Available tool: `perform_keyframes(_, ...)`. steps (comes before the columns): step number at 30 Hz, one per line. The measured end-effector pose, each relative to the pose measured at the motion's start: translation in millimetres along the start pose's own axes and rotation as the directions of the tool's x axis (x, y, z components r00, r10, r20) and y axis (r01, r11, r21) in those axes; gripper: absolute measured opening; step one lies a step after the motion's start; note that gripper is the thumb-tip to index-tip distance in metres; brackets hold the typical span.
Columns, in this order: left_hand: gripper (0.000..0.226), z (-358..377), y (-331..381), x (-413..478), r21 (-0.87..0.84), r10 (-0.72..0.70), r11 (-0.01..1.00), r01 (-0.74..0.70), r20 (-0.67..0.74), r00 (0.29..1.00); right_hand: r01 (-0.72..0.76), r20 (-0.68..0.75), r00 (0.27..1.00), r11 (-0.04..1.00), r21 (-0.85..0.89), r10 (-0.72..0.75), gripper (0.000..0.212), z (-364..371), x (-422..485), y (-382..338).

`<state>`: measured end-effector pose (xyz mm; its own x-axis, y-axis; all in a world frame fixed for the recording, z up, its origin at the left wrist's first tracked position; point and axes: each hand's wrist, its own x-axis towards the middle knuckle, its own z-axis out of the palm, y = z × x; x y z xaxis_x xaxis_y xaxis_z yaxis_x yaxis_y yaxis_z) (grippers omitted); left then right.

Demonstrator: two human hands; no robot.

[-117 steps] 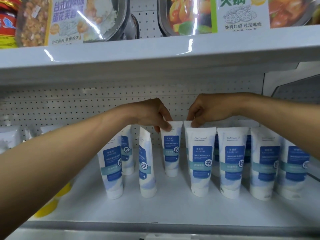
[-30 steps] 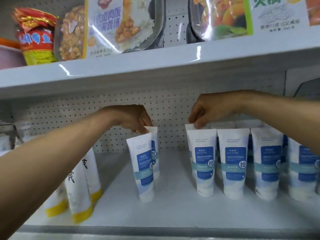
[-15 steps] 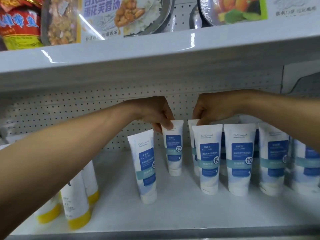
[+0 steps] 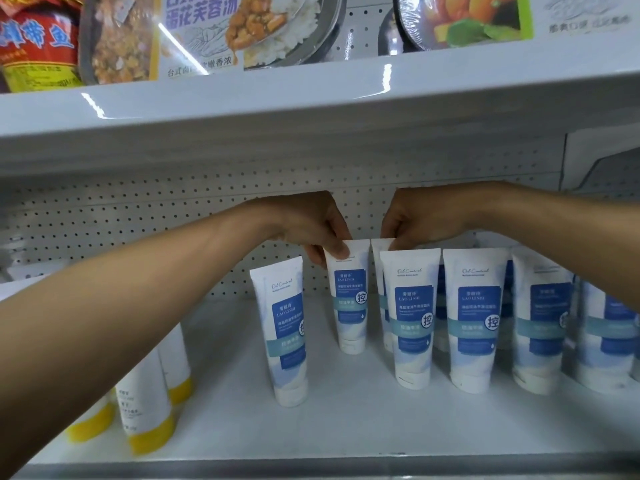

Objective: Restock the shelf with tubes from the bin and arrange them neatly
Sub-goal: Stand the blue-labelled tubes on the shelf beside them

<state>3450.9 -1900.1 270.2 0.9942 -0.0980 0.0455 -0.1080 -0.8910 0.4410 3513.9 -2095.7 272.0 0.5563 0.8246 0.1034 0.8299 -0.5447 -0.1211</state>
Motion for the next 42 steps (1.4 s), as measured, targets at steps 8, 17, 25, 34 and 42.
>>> perform_keyframes(8, 0.027, -8, 13, -27, 0.074, 0.031, 0.997, -0.020, -0.150, 0.988, 0.065, -0.189, 0.981, 0.992, 0.108, -0.044, 0.014, -11, -18, -2)
perform_keyframes(17, 0.066, 16, 26, -115, 0.407, -0.208, 0.844, 0.349, -0.351, 0.913, 0.061, -0.125, 0.990, 0.998, 0.023, -0.058, 0.045, 2, -62, -29)
perform_keyframes(25, 0.017, 33, 4, -104, 0.116, -0.155, 0.971, 0.207, -0.353, 0.923, -0.001, -0.096, 0.995, 1.000, 0.007, 0.002, 0.013, 17, -58, -28)
perform_keyframes(34, 0.010, 53, 8, -73, -0.180, -0.016, 0.982, -0.049, -0.340, 0.940, 0.010, -0.115, 0.993, 1.000, 0.029, -0.007, 0.013, 18, -59, -27)
perform_keyframes(42, 0.012, 61, 7, -69, -0.275, 0.003, 0.955, -0.108, -0.357, 0.934, -0.021, -0.119, 0.993, 0.999, 0.049, 0.026, 0.016, 22, -63, -30)
